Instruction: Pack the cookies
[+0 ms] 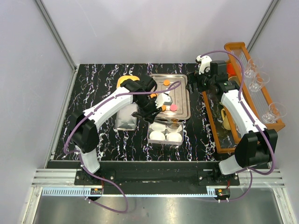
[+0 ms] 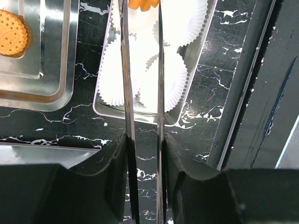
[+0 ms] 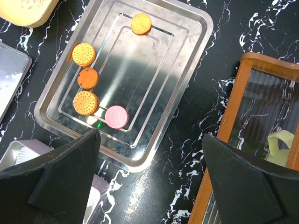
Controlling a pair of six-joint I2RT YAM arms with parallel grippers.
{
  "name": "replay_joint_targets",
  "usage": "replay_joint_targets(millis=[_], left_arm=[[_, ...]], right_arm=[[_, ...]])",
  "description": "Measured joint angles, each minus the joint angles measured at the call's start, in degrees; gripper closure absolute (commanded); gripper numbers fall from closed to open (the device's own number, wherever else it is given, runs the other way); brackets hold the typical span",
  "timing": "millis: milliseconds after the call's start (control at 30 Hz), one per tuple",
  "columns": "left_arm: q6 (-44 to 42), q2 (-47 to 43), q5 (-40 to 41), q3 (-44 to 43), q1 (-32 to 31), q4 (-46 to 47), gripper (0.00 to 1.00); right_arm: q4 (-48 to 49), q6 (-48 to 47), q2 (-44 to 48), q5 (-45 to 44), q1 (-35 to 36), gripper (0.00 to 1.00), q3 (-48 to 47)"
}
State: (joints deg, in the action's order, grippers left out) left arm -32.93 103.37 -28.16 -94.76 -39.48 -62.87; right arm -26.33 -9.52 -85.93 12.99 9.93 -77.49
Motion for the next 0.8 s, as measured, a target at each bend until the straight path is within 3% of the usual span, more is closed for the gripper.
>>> replay_joint_targets(millis=[800], left_arm=[[-0.02,0.00,0.96,1.03,-0.26,1.14,0.58]], right_arm=[[0.15,0.20,0.79,0.02,-0.20,0.00,0.63]])
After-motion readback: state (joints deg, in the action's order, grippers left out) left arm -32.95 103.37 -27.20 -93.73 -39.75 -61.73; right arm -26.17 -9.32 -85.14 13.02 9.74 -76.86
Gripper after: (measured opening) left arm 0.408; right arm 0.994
